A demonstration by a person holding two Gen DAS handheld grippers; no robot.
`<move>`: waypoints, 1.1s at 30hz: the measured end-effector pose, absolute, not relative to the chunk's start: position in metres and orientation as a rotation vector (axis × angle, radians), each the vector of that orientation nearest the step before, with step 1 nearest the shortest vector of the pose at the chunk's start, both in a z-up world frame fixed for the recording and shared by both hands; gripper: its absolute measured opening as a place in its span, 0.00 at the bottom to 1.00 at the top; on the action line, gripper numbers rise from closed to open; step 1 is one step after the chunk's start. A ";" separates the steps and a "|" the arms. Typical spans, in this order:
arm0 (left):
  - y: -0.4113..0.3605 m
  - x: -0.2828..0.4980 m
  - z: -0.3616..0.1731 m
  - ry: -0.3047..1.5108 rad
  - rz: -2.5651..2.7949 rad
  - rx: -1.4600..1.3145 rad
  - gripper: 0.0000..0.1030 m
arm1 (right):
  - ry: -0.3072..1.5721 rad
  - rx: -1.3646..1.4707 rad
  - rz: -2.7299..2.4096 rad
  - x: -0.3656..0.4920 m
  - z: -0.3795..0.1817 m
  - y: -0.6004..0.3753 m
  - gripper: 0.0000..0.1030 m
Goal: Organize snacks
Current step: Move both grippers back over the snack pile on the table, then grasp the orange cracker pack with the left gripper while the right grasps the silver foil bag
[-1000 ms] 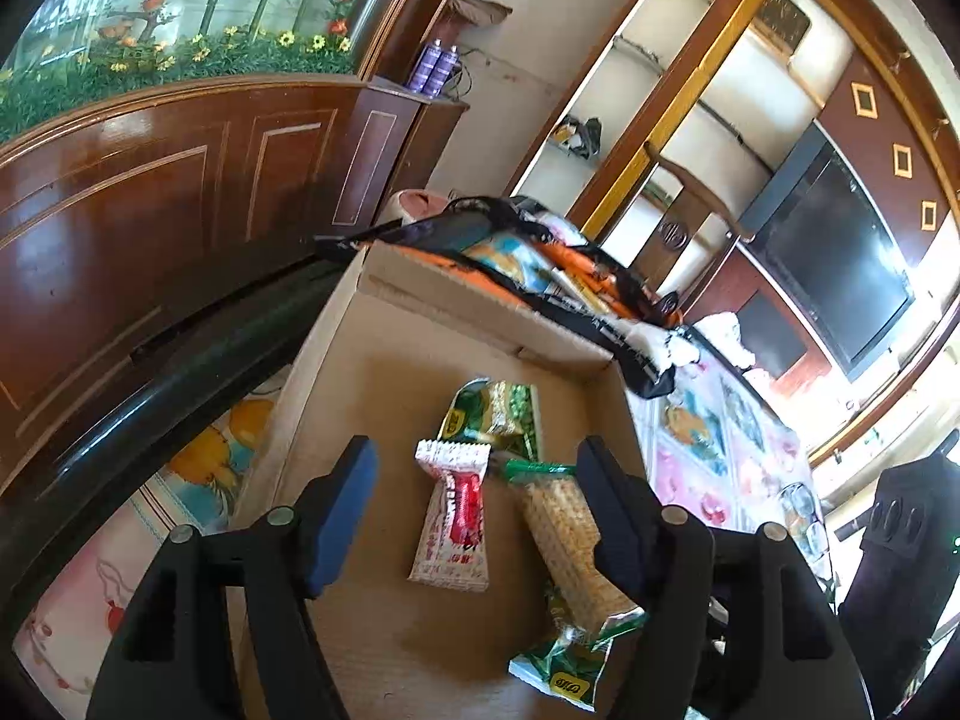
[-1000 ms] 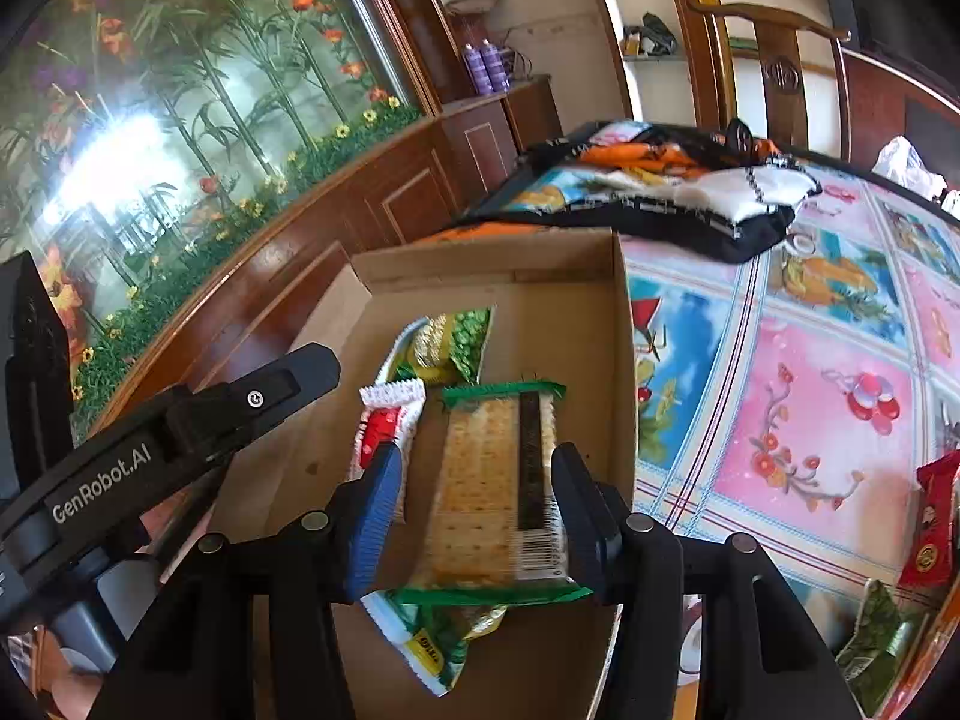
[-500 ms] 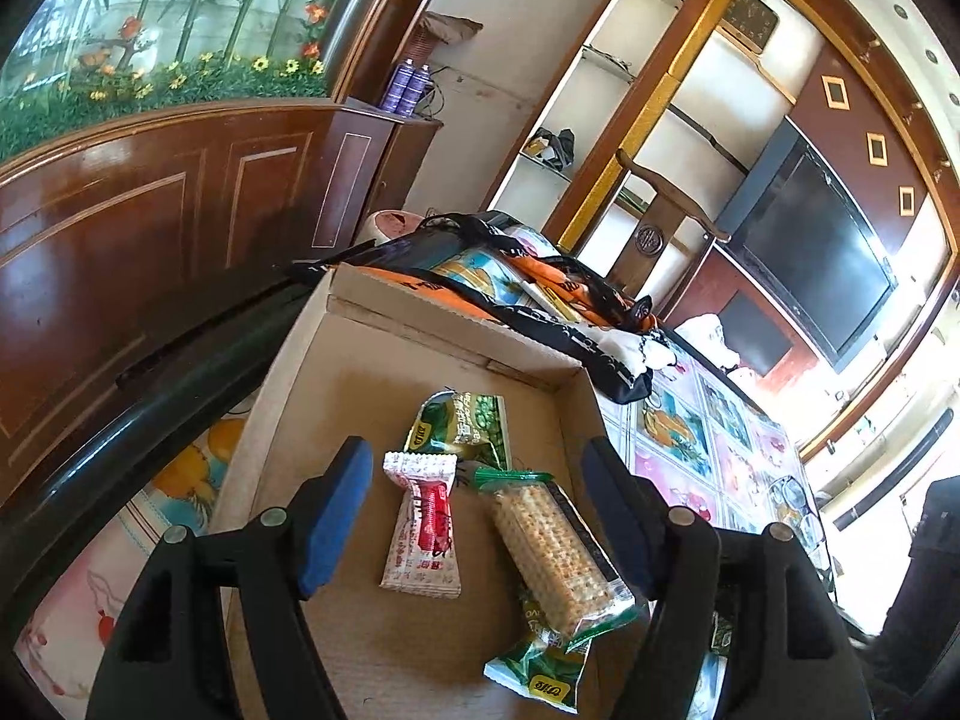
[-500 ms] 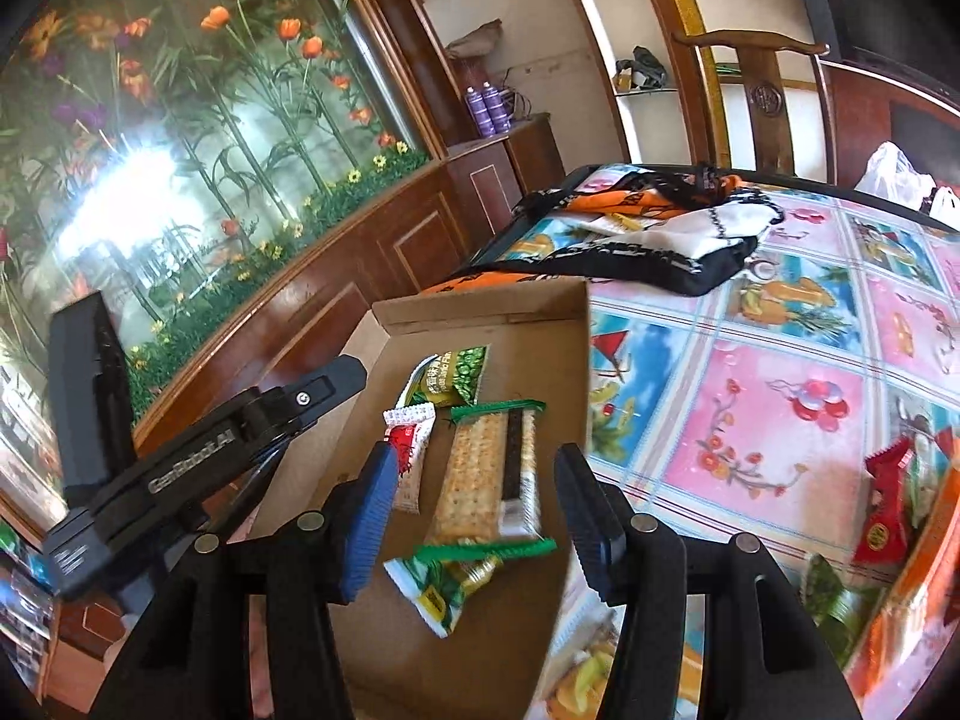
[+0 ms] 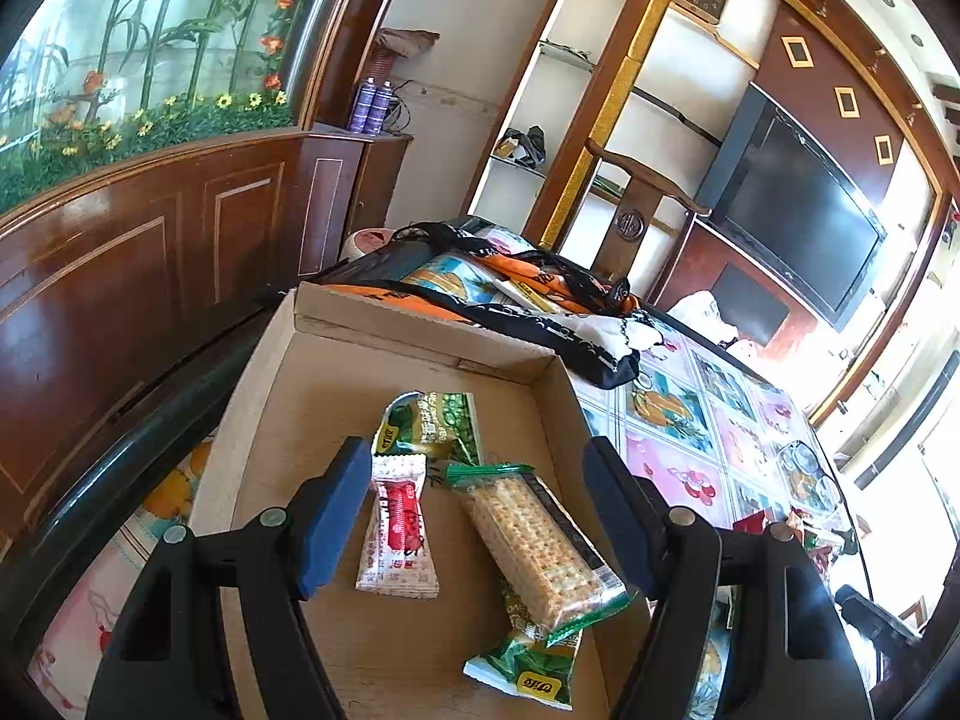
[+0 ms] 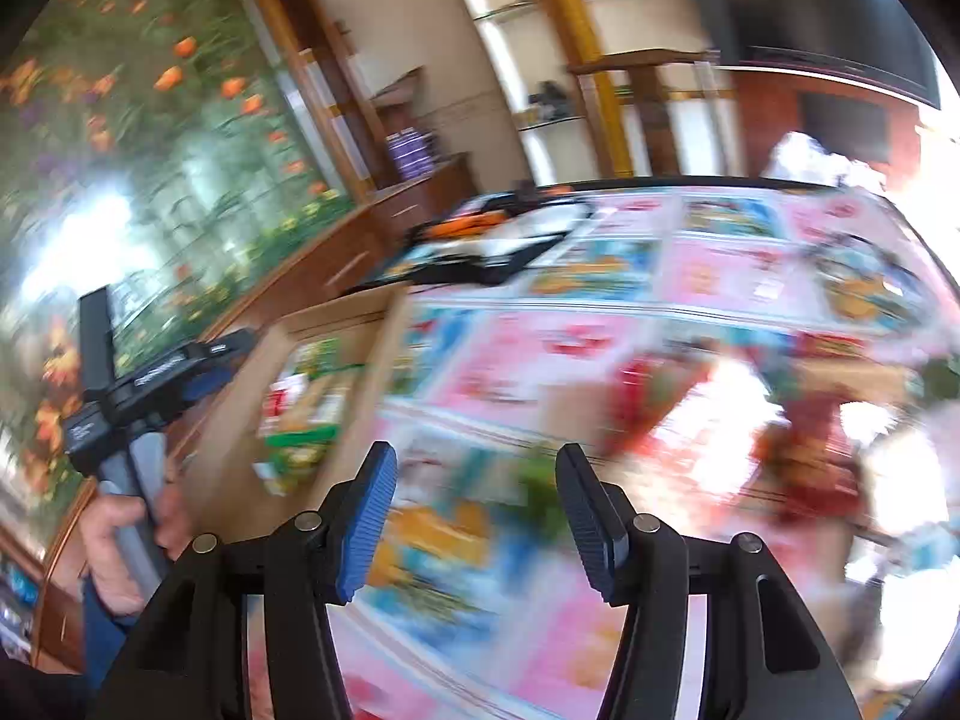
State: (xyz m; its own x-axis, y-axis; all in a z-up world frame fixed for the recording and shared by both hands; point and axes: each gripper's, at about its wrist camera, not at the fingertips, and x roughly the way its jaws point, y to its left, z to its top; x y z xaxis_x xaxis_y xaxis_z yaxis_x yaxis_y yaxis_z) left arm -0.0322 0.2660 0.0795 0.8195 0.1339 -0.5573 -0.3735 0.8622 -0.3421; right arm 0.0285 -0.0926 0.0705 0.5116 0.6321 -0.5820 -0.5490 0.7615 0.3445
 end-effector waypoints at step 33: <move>-0.042 0.071 0.053 0.884 0.039 0.294 0.85 | 0.738 0.662 0.410 0.068 0.062 -0.307 0.65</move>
State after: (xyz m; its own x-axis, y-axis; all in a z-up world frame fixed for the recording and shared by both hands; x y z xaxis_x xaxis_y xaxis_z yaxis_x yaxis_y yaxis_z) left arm 0.0706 -0.0420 0.0535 0.6358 0.1544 -0.7562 0.0873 0.9591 0.2692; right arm 0.0680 -0.3070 0.0617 0.6764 0.5577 -0.4810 -0.1145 0.7249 0.6793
